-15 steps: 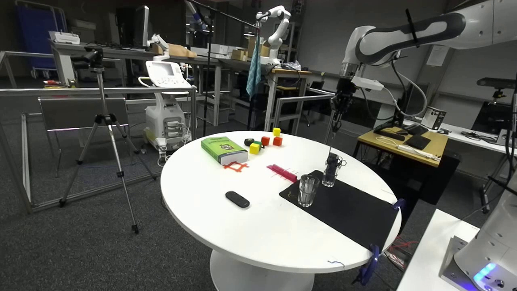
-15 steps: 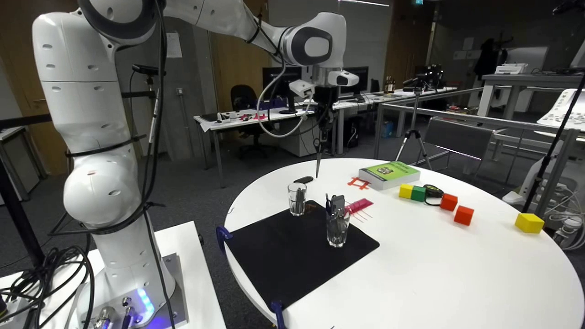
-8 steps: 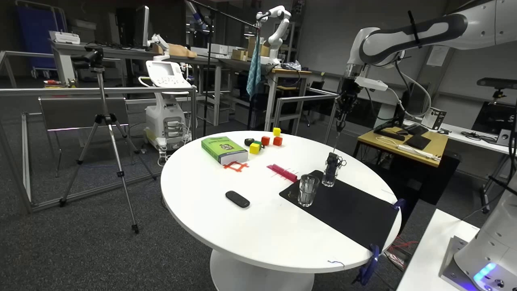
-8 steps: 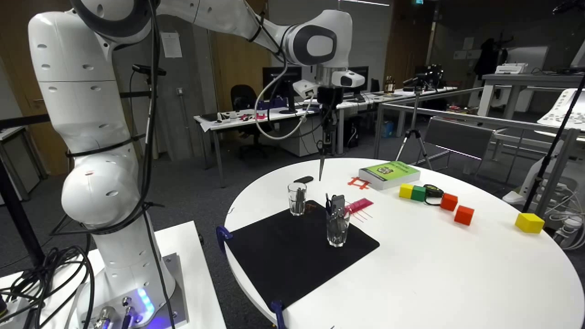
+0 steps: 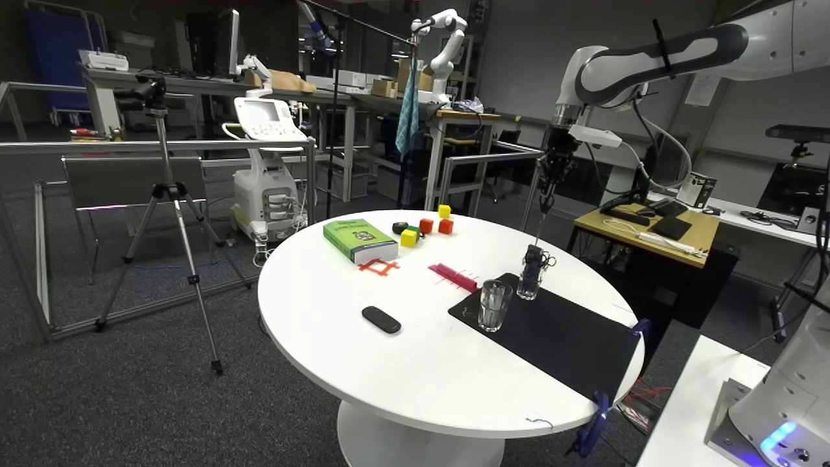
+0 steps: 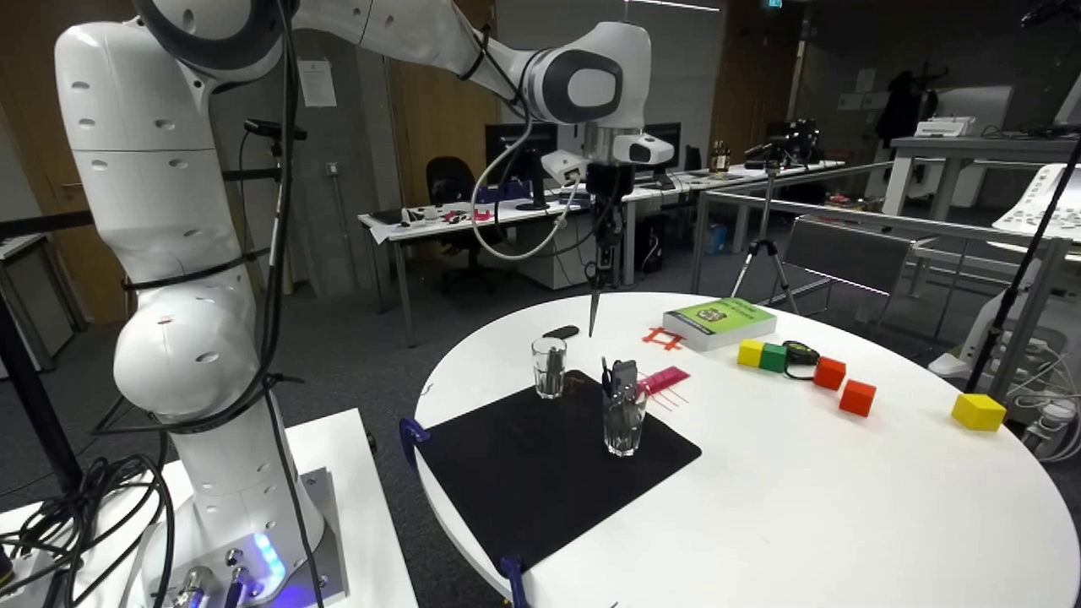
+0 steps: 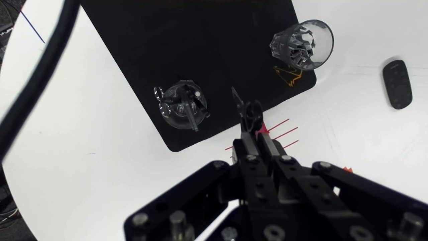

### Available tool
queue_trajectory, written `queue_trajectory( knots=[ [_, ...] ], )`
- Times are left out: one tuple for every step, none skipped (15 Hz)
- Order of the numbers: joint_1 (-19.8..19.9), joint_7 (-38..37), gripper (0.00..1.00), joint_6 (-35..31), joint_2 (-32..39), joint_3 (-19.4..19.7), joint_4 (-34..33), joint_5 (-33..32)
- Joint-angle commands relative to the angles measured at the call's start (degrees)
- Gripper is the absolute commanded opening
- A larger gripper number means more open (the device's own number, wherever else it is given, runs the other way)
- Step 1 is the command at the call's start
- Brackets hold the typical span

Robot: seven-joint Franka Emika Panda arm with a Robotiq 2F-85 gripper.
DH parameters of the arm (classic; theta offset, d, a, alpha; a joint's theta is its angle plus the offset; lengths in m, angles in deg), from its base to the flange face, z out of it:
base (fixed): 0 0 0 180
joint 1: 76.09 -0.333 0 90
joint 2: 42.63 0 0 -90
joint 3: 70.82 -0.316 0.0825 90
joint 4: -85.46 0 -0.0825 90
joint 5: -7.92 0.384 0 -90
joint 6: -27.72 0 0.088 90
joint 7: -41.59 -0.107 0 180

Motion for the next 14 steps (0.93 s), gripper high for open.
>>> queue_trajectory(
  knots=[
    [0.78, 0.22, 0.02, -0.75, 0.15, 0.33, -0.24, -1.01],
    [0.96, 0.13, 0.02, -0.87, 0.16, 0.56, -0.29, -1.23],
    [1.18, 0.22, 0.02, -1.01, 0.15, 0.86, -0.31, -1.50],
    [1.40, 0.23, 0.02, -1.08, 0.14, 1.15, -0.34, -1.73],
    [1.72, 0.23, 0.02, -1.21, 0.15, 1.46, -0.35, -2.06],
    [1.98, 0.18, 0.02, -1.18, 0.16, 1.73, -0.39, -2.44],
    [2.30, 0.19, 0.02, -1.24, 0.18, 2.03, -0.37, -2.81],
    [2.67, 0.21, 0.02, -1.13, 0.30, 2.32, -0.49, -3.22],
    [2.92, 0.34, 0.02, -1.14, 0.39, 2.64, -0.55, -3.53],
    [3.23, 0.58, 0.02, -1.33, 0.54, 2.94, -0.65, -3.90],
    [3.50, 0.84, 0.02, -1.38, 0.83, 3.24, -0.92, -4.06],
    [3.79, 1.23, 0.02, -1.45, 1.20, 3.48, -1.20, -3.85],
    [4.05, 1.40, 0.02, -1.64, 1.55, 3.66, -1.40, -3.61],
    [4.24, 1.80, 0.02, -2.18, 1.97, 3.89, -1.52, -3.26]
  ],
)
